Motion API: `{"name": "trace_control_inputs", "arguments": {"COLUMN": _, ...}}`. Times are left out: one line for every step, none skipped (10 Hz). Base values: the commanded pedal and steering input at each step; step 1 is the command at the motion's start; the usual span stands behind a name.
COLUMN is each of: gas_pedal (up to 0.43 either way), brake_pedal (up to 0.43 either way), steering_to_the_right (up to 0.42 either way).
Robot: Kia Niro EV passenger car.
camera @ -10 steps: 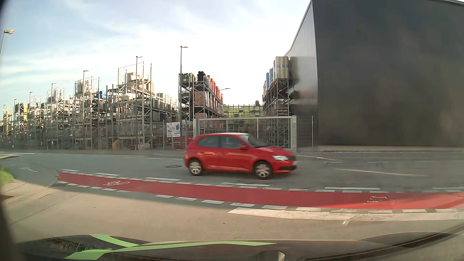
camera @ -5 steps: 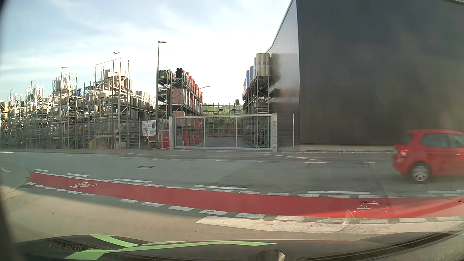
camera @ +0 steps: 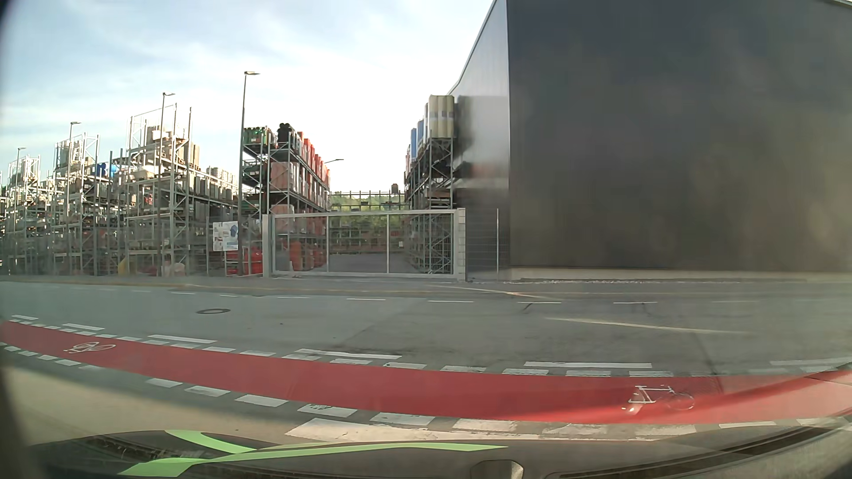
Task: Follow the waypoints while adhering to traffic rules and regulations
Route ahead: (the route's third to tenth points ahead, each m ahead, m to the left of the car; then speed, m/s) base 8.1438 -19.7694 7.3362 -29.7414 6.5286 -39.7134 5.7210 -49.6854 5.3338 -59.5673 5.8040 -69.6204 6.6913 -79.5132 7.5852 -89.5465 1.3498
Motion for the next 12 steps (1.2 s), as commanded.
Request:
{"name": "trace_control_inputs", "arguments": {"gas_pedal": 0.000, "brake_pedal": 0.140, "steering_to_the_right": 0.443}}
{"name": "trace_control_inputs", "arguments": {"gas_pedal": 0.000, "brake_pedal": 0.146, "steering_to_the_right": 0.443}}
{"name": "trace_control_inputs", "arguments": {"gas_pedal": 0.000, "brake_pedal": 0.146, "steering_to_the_right": 0.443}}
{"name": "trace_control_inputs", "arguments": {"gas_pedal": 0.000, "brake_pedal": 0.146, "steering_to_the_right": 0.443}}
{"name": "trace_control_inputs", "arguments": {"gas_pedal": 0.000, "brake_pedal": 0.146, "steering_to_the_right": 0.443}}
{"name": "trace_control_inputs", "arguments": {"gas_pedal": 0.000, "brake_pedal": 0.146, "steering_to_the_right": 0.443}}
{"name": "trace_control_inputs", "arguments": {"gas_pedal": 0.000, "brake_pedal": 0.128, "steering_to_the_right": 0.443}}
{"name": "trace_control_inputs", "arguments": {"gas_pedal": 0.000, "brake_pedal": 0.116, "steering_to_the_right": 0.443}}
{"name": "trace_control_inputs", "arguments": {"gas_pedal": 0.000, "brake_pedal": 0.116, "steering_to_the_right": 0.443}}
{"name": "trace_control_inputs", "arguments": {"gas_pedal": 0.000, "brake_pedal": 0.116, "steering_to_the_right": 0.443}}
{"name": "trace_control_inputs", "arguments": {"gas_pedal": 0.000, "brake_pedal": 0.116, "steering_to_the_right": 0.443}}
{"name": "trace_control_inputs", "arguments": {"gas_pedal": 0.000, "brake_pedal": 0.116, "steering_to_the_right": 0.443}}
